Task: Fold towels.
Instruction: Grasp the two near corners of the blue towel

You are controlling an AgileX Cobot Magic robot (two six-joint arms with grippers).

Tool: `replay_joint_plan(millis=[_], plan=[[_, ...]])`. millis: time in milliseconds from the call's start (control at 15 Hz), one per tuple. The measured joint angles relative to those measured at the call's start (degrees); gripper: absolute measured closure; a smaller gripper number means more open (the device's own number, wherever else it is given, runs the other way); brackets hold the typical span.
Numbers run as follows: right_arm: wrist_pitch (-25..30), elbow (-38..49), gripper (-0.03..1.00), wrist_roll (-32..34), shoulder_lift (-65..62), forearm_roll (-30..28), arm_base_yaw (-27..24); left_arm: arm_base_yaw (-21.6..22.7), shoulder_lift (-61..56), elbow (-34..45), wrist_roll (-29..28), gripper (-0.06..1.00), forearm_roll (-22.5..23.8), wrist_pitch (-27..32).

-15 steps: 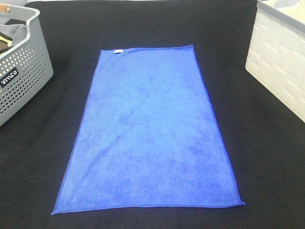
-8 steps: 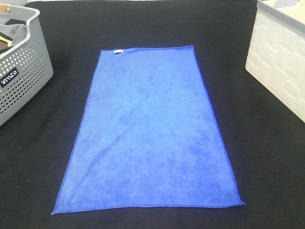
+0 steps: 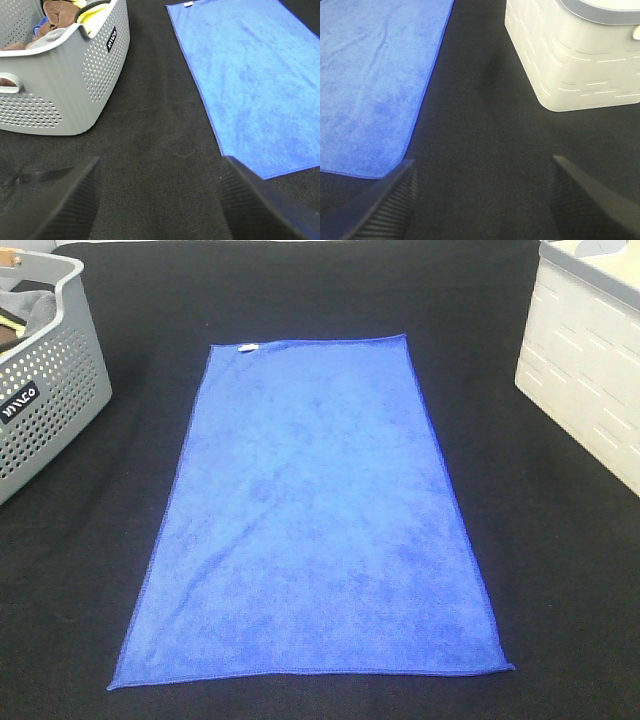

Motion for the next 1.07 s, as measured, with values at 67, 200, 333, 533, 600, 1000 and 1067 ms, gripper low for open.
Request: replay_joint_plan(millis=[67, 200, 333, 533, 600, 1000, 1067], plan=[[0.0, 0.0, 0.28, 0.0, 0.0, 0.0, 0.0, 0.0, 0.0, 0.0, 0.0, 0.3, 0.0, 0.0], [0.0, 0.0, 0.28, 0.0, 0.0, 0.0, 0.0, 0.0, 0.0, 0.0, 0.0, 0.3, 0.0, 0.0], [0.0, 0.0, 0.28, 0.0, 0.0, 0.0, 0.0, 0.0, 0.0, 0.0, 0.0, 0.3, 0.0, 0.0], [0.0, 0.0, 0.28, 0.0, 0.0, 0.0, 0.0, 0.0, 0.0, 0.0, 0.0, 0.3, 0.0, 0.0], [0.0, 0.0, 0.28, 0.0, 0.0, 0.0, 0.0, 0.0, 0.0, 0.0, 0.0, 0.3, 0.0, 0.0], [0.0, 0.0, 0.28, 0.0, 0.0, 0.0, 0.0, 0.0, 0.0, 0.0, 0.0, 0.3, 0.0, 0.0], [0.0, 0.0, 0.28, 0.0, 0.0, 0.0, 0.0, 0.0, 0.0, 0.0, 0.0, 0.3, 0.0, 0.0]])
